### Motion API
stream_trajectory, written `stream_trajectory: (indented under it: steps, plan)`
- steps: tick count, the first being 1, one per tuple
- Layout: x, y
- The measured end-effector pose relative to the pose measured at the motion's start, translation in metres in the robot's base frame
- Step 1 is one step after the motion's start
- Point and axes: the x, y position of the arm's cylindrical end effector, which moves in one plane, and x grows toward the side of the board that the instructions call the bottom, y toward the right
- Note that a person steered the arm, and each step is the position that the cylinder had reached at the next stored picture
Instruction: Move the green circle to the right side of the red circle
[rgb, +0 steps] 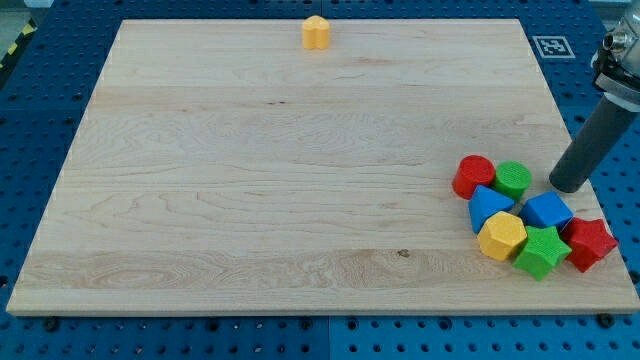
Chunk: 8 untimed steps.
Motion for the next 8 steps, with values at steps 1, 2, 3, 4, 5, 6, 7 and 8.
stream_trajectory:
  steps: [1,2,3,4,5,6,7,8]
  plan:
    - [0.000,0.000]
    - [-0.023,0.002]
    - [-0.074,-0.017]
    - [-0.107,-0.099]
    - [-0.116,-0.217]
    - [-0.116,-0.242]
    - [-0.116,-0.242]
    - [-0.116,-0.248]
